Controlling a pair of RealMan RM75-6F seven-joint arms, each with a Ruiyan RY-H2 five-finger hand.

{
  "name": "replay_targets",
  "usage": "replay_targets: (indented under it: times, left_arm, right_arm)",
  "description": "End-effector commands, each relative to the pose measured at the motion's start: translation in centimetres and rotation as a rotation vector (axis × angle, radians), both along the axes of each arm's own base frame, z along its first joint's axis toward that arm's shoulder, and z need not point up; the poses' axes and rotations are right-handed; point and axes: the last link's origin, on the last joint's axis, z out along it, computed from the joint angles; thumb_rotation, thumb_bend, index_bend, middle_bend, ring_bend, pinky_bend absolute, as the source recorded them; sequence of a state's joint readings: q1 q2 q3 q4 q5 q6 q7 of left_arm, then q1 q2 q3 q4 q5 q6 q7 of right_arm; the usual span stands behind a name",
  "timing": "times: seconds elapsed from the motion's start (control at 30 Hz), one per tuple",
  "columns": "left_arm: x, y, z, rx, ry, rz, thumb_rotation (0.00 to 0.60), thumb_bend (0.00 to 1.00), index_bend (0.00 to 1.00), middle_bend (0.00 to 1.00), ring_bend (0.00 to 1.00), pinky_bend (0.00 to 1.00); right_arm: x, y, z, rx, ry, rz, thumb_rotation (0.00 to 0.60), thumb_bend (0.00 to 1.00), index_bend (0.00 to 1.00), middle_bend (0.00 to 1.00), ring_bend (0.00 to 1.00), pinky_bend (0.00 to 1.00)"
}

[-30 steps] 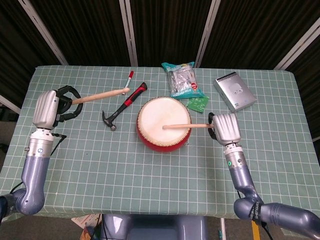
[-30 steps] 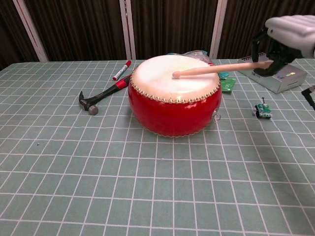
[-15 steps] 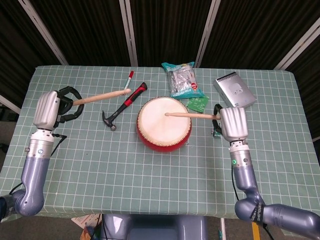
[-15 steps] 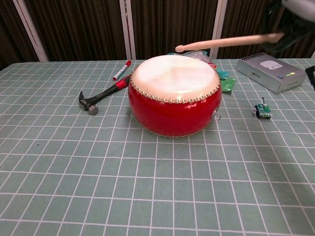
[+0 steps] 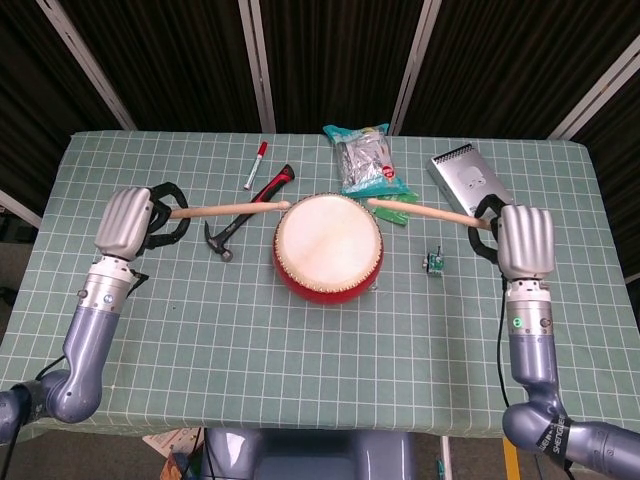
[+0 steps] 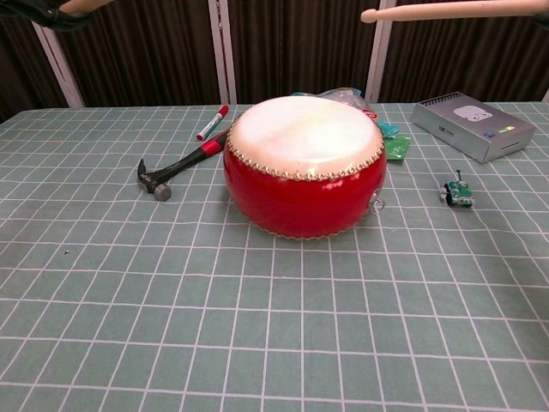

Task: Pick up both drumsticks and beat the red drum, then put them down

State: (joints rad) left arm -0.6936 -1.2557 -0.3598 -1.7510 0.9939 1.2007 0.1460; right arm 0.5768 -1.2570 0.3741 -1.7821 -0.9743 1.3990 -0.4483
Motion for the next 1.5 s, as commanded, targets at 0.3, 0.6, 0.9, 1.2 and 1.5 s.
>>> replay_targets:
  times: [0.3,0.6,0.9,1.2,1.5]
  left_arm:
    - [2.0,2.4,-3.3,-0.016,0.073,0.001,0.600,0.48,0.79,1.00,1.00,1.00]
    - [1.0,5.1,-8.0,-0.129,0.420,0.095,0.600,0.49,0.79,1.00,1.00,1.00]
    - [1.6,6.1,-10.3,-0.268,0.703,0.247,0.600,0.49,0.79,1.00,1.00,1.00]
    - [3.9,3.9,-5.7,-0.082,0.330,0.091,0.600,0.49,0.79,1.00,1.00,1.00]
    - [1.4,-1.6,-3.2,-0.097,0.213,0.001,0.600,0.49,0.78,1.00,1.00,1.00]
  right_arm:
    - [-1.5,-0.4,1.0,-0.014,-0.007,-0.022,0.600,0.77,0.91,1.00,1.00,1.00]
    - [-2.8,-0.6,1.2,-0.020,0.009,-0.051,0.600,0.77,0.91,1.00,1.00,1.00]
    - [-3.0,0.2,1.7,-0.025,0.006,-0.054,0.600,0.77,0.91,1.00,1.00,1.00]
    - [-2.8,1.2,1.8,-0.030,0.011,-0.041,0.600,0.77,0.91,1.00,1.00,1.00]
    - [-3.0,2.5,1.7,-0.006,0.025,-0.014,0.600,0.77,0.91,1.00,1.00,1.00]
